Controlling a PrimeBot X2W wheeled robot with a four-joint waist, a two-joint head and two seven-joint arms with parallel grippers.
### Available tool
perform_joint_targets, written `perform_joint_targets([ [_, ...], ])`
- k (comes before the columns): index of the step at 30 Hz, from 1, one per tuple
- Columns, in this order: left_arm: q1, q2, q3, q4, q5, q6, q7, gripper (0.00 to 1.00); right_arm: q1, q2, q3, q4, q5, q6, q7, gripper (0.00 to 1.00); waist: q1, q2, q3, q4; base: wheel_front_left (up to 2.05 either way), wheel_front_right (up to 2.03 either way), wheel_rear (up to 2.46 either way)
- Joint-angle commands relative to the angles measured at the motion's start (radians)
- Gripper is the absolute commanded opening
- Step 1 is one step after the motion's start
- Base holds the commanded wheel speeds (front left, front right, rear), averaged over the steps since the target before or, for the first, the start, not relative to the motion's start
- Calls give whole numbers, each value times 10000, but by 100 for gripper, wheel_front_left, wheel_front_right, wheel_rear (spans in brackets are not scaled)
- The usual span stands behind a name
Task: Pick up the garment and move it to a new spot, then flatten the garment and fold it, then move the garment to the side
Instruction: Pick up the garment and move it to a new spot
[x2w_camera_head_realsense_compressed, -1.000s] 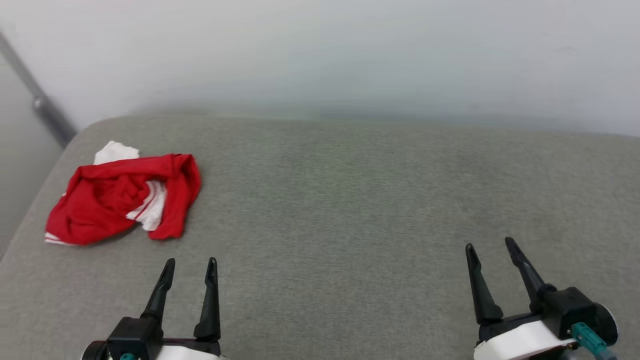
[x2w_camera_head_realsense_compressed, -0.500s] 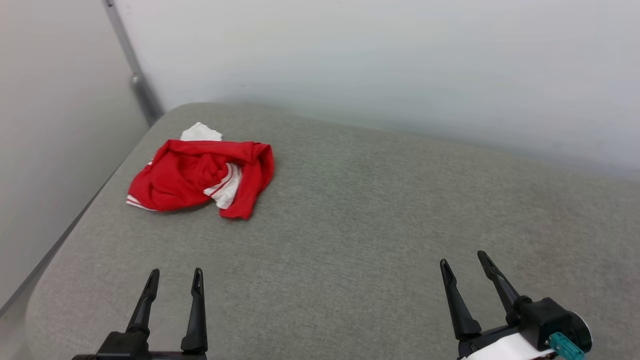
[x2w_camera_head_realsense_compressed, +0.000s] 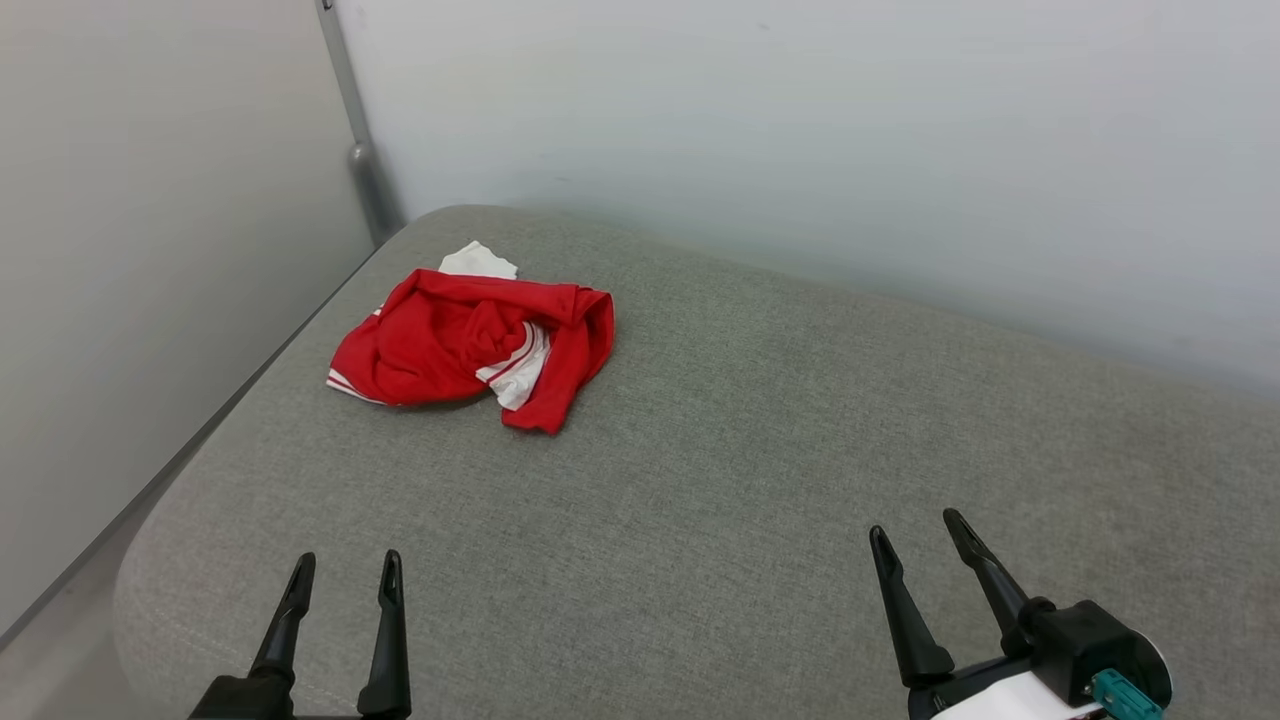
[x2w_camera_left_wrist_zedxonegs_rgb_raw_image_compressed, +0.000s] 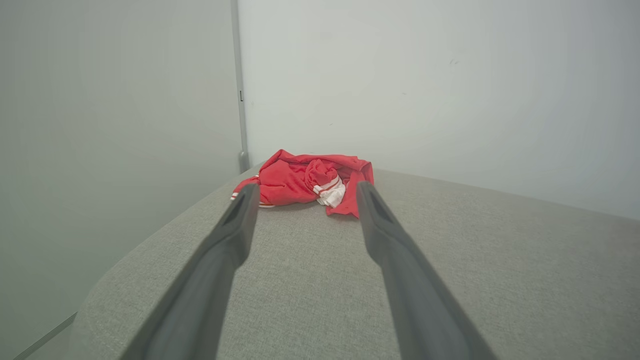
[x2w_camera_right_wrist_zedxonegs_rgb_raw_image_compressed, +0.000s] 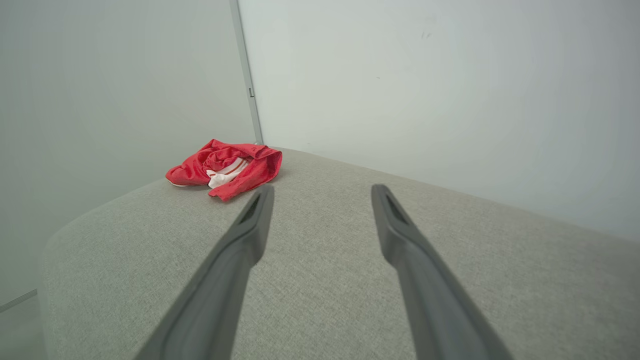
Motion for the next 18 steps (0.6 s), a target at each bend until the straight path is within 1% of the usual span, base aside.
perform_joint_targets([
  [1, 114, -12, 47, 45, -49, -42, -28, 100, 139, 2, 9, 28, 65, -3, -21, 100, 1, 0, -7, 19, 0, 0, 0],
  [12, 3, -12, 167, 117, -117, -182, -28, 100, 137, 2, 128, -40, 124, -3, -21, 100, 1, 0, 37, -26, 0, 0, 0],
  [15, -57, -12, 217, 130, -329, -189, -28, 100, 48, -1, 174, -137, 303, -5, -21, 100, 1, 0, 217, -127, 0, 0, 0],
  [18, -290, -12, 276, -2, -307, -163, -28, 100, -121, 1, 102, -273, 276, -3, -21, 100, 1, 0, 521, -280, 0, 0, 0],
])
